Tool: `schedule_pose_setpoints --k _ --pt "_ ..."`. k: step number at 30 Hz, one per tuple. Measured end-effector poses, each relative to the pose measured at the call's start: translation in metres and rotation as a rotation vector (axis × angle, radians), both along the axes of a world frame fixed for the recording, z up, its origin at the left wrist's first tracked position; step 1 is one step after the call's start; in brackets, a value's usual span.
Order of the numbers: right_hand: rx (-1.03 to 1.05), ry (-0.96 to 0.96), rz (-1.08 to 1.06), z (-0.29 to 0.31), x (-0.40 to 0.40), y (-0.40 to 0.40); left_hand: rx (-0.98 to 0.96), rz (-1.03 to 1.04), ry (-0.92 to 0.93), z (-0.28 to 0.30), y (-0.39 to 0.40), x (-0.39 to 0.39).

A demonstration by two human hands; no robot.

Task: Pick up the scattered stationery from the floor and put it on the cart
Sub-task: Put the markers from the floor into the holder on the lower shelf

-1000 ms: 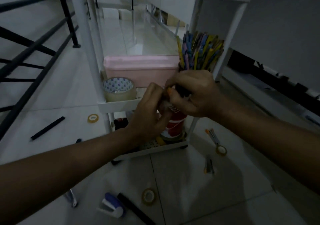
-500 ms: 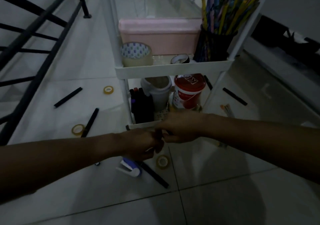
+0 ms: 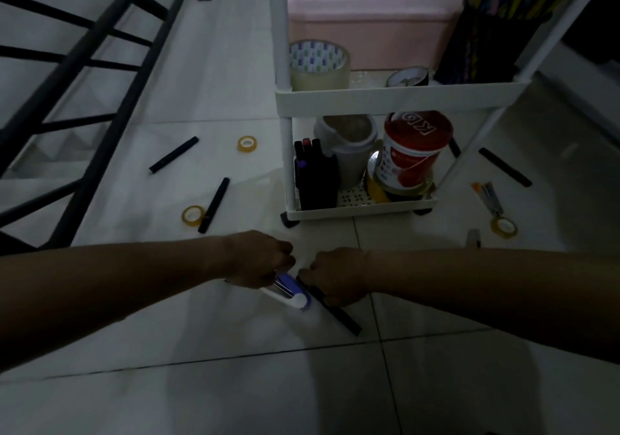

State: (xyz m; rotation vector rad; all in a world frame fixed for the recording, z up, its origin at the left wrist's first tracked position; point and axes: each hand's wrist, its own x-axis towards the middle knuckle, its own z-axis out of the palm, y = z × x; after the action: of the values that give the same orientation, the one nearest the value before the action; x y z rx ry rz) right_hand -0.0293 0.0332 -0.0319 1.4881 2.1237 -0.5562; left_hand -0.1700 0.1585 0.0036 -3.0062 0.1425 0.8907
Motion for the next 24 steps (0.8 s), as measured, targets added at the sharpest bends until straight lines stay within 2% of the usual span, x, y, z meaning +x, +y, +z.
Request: schedule_pose_setpoints --k 3,7,10,16,22,24 --pt "0.075 0.109 -0.136 -0.016 -0.008 0.003 0.019 0.019 -0.018 0.003 0.004 0.006" --pt "0.071 0.032 -0.237 -0.032 -0.015 0.0 0.016 0.053 -0.061 0.011 0.007 0.019" --pt "0.079 0.045 -0.34 -0.038 -0.018 -0.005 0.01 0.063 -0.086 0.016 0.006 0.027" --pt "0.047 0.264 -0.558 -0.022 -0.005 -0.011 0.011 0.047 -0.118 0.014 0.006 0.031" --pt "0.329 0.466 -0.679 0.024 0.035 0.001 0.036 0.141 -0.202 0.011 0.016 0.031" --pt "0.488 0.53 -0.671 0.041 0.049 0.003 0.047 0.175 -0.217 0.011 0.016 0.036"
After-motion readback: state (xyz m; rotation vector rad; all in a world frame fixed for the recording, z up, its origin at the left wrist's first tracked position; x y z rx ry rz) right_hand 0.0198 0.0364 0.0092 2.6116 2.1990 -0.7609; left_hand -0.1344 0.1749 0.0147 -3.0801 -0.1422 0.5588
